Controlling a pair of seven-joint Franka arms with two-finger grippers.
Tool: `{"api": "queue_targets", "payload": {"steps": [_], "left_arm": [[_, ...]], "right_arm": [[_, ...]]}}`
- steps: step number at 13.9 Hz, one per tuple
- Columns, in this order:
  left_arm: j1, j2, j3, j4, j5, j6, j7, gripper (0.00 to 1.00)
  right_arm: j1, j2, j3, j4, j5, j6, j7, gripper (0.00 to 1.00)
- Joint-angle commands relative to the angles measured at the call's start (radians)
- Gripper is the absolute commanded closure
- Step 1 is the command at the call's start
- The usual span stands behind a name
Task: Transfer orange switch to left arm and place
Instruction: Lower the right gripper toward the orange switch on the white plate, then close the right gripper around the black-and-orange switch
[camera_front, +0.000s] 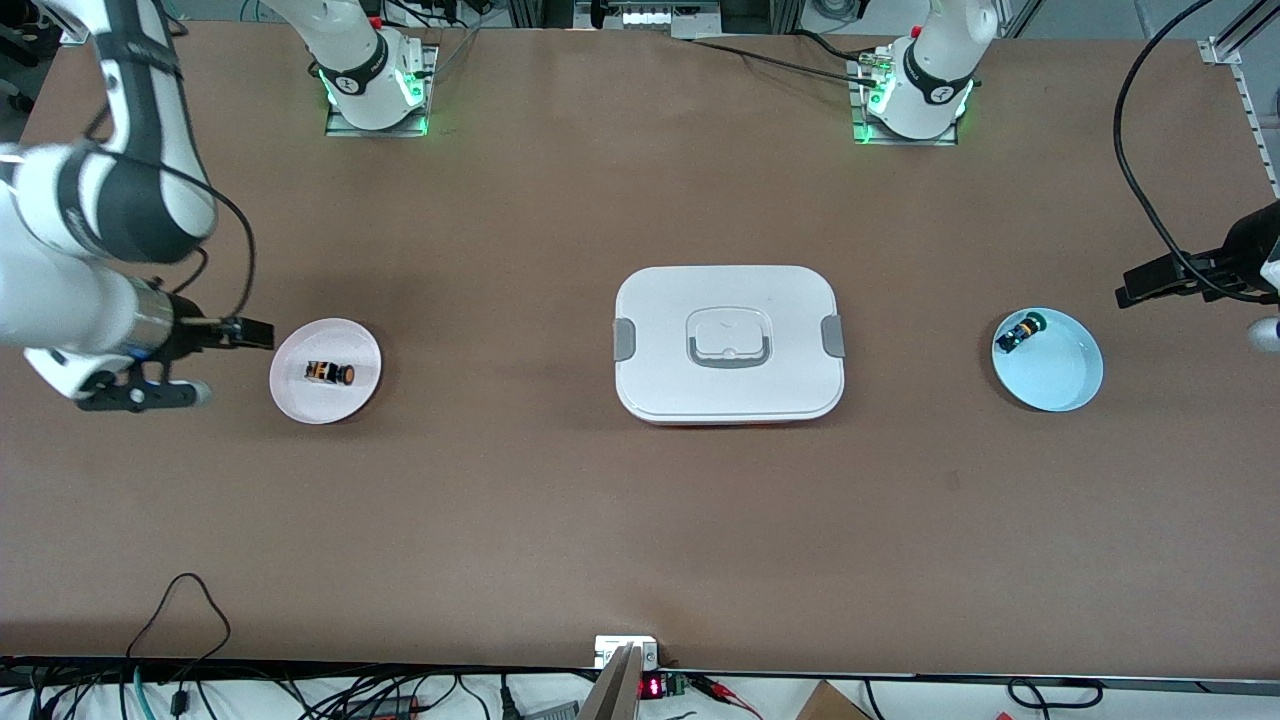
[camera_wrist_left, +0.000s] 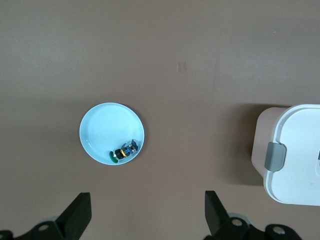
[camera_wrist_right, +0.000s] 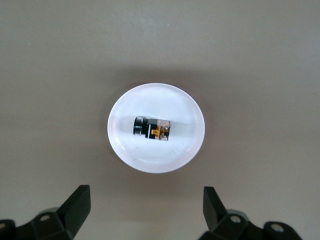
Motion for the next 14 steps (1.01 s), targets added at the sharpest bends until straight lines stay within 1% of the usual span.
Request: {"api": "queue_targets", "payload": {"steps": [1, 4, 5, 10, 12, 14], "left_arm": [[0.003, 0.018, -0.005, 0.038, 0.025, -0.023, -0.008, 0.00], [0.003, 0.018, -0.005, 0.038, 0.025, -0.023, -0.008, 0.00], [0.006, 0.018, -0.005, 0.038, 0.025, -0.023, -0.007, 0.00], [0.009, 0.019, -0.005, 0.038, 0.025, -0.023, -0.007, 0.00], [0.009, 0.018, -0.005, 0.038, 0.025, -0.023, -0.007, 0.00], [0.009, 0.018, -0.005, 0.038, 0.025, -0.023, -0.007, 0.00]], "right_arm": [[-0.003, 0.037, 0.000, 0.006, 0.006, 0.011, -0.001, 0.00], [-0.006, 0.074, 0.000, -0.009, 0.009, 0.022, -0.004, 0.00], [-0.006, 0.071, -0.002, -0.041, 0.013, 0.052, -0.004, 0.00], [-0.025, -0.004, 0.000, -0.346, 0.018, 0.402, -0.016, 0.00], [-0.022, -0.002, 0.000, -0.378, 0.016, 0.469, -0.018, 0.00], [-0.023, 0.011, 0.000, -0.387, 0.018, 0.534, -0.015, 0.00]]}}
